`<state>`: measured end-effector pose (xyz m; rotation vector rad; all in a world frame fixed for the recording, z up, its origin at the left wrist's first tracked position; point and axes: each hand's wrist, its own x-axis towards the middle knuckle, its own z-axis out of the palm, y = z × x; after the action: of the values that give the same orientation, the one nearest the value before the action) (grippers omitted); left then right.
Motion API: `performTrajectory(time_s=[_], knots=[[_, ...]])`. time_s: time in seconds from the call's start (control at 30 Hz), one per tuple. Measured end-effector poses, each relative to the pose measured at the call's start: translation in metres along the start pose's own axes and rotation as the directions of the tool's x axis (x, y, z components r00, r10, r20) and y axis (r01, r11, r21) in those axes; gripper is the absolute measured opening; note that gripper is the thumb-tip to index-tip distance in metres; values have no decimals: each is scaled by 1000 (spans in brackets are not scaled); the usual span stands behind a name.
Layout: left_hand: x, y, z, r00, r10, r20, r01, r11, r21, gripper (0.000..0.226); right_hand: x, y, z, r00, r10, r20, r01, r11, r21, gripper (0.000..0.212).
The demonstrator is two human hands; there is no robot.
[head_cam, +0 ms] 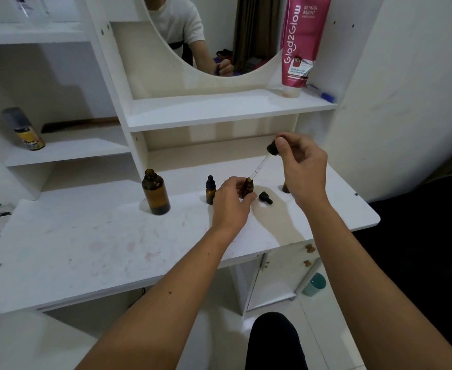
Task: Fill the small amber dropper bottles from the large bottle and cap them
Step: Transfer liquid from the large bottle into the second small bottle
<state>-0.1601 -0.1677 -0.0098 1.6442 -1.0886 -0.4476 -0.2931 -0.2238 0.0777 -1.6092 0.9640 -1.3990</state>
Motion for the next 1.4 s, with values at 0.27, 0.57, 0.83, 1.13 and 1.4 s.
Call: performTrajectory(time_s=[0.27,0.57,0.83,1.13,1.4], knots=[[5,-5,1,1000,0,-14,-1,1000,-18,31,3,6,7,995,-57,83,59,998,-23,16],[7,-6,0,1000,23,-6,-23,1000,-2,30,-3,15,22,993,-44,107,60,987,-147,6],[5,-5,-1,1000,30,-3,-29,1000,3,27,-5,14,23,986,-25,168,58,979,-196,8],[5,-3,0,1000,24,4,-24,1000,7,26,-3,15,28,986,27,165,3,985,-175,9],[3,0,-2,1000,19,2,-19,1000,-7,33,-3,7,23,983,11,183,16,989,-148,15]])
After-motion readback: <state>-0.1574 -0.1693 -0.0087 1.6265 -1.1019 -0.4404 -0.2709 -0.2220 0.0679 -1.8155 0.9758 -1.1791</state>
